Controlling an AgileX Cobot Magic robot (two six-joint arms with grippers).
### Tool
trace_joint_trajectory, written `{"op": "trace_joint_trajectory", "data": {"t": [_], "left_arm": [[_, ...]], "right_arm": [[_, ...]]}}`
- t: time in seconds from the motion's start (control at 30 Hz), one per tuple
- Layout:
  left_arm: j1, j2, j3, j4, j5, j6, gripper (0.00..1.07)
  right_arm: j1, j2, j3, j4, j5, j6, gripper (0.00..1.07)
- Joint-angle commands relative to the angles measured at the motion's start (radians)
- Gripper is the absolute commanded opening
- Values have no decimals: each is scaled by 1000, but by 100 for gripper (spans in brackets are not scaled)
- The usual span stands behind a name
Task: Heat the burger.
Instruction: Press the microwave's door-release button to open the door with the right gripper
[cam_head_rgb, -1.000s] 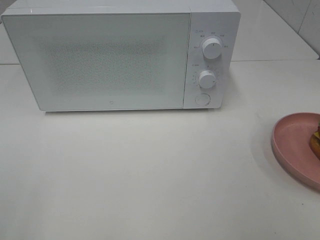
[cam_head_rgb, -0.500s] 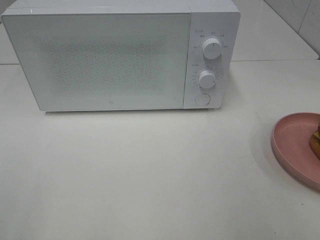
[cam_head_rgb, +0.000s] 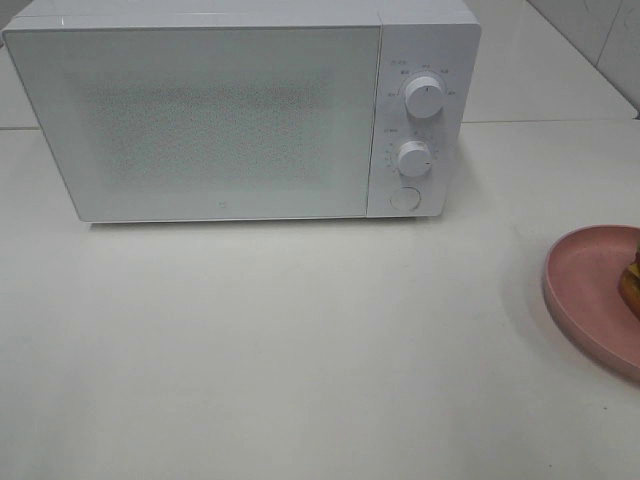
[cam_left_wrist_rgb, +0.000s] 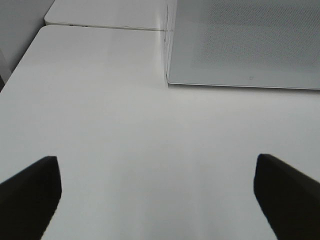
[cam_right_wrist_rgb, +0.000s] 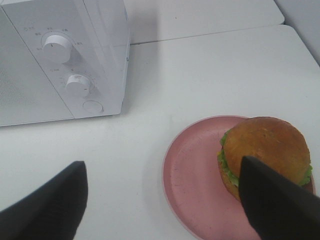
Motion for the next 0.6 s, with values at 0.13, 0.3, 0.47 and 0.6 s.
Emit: {"op": "trace_joint_trajectory", "data": {"t": [0.13,0.3,0.47,0.6], "left_arm": [[2,-21,1,-1,-4,0,100],[2,-21,1,-1,-4,0,100],[2,-21,1,-1,-4,0,100],[2,-21,1,-1,-4,0,100]], "right_arm": [[-5,89,-2,2,-63,7,76],[-5,176,-2,2,-88,7,76],[-5,234,-2,-2,-135,8,76],[-5,286,48,-24,-288,8,76]]}}
